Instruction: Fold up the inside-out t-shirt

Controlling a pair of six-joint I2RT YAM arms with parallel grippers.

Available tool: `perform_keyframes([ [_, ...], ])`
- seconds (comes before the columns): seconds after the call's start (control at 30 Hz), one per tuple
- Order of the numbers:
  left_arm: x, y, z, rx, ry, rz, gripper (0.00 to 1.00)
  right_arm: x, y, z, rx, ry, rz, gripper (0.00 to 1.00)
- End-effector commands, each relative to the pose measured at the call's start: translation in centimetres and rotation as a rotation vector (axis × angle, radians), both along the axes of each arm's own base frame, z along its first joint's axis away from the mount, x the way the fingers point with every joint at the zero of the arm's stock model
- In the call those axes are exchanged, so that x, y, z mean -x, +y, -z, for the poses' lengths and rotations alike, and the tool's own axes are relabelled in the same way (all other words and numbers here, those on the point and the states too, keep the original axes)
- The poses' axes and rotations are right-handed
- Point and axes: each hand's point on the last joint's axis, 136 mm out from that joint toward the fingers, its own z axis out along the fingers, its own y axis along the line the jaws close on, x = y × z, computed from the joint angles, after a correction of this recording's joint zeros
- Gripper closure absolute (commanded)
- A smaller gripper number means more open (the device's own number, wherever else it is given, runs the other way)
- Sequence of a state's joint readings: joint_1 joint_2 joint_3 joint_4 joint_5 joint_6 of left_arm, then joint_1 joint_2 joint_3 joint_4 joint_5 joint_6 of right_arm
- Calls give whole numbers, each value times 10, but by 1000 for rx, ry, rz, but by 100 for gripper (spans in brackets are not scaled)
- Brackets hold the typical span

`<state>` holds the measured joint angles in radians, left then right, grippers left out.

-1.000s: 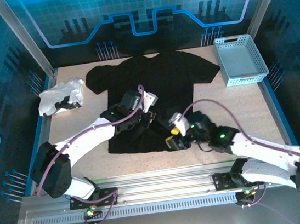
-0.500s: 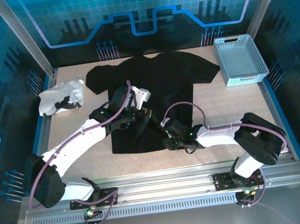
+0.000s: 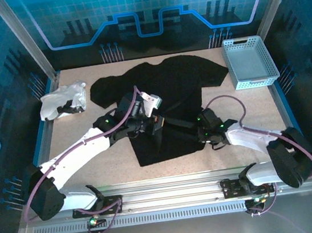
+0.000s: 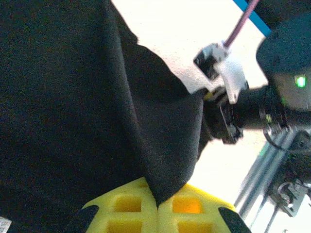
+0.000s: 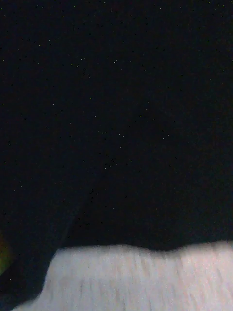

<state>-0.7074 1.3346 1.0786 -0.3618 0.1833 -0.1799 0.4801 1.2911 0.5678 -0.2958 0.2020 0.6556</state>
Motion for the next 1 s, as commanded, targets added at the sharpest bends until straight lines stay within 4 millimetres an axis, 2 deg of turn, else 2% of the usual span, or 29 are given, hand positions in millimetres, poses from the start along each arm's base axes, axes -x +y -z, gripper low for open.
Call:
perform_keyframes([
  [0.0,2,-19,-17,58,-7,44,100,1,-10,-19,-3,-32,-29,72],
  [0.17,-7,-18,-16,25,-17,10,100,7,30,-57,-64,-277,-297,66],
  [0.27,-12,-13,-17,2,-35,-12,100,25,63,-80,-86,-457,-500,59],
  [0.37,-15,-9,-18,-6,-42,-23,100,41,89,-88,-75,-590,-649,50],
  [0.57,-20,0,-20,-9,-44,-47,100,49,134,-82,34,-687,-838,44],
  [0.67,-21,3,-18,-11,-41,-55,100,40,150,-77,55,-688,-840,42],
  [0.83,-22,4,-19,1,-29,-58,100,23,157,-65,87,-729,-800,41],
  [0.97,-21,1,-24,13,-26,-45,100,20,167,-55,118,-730,-864,41],
])
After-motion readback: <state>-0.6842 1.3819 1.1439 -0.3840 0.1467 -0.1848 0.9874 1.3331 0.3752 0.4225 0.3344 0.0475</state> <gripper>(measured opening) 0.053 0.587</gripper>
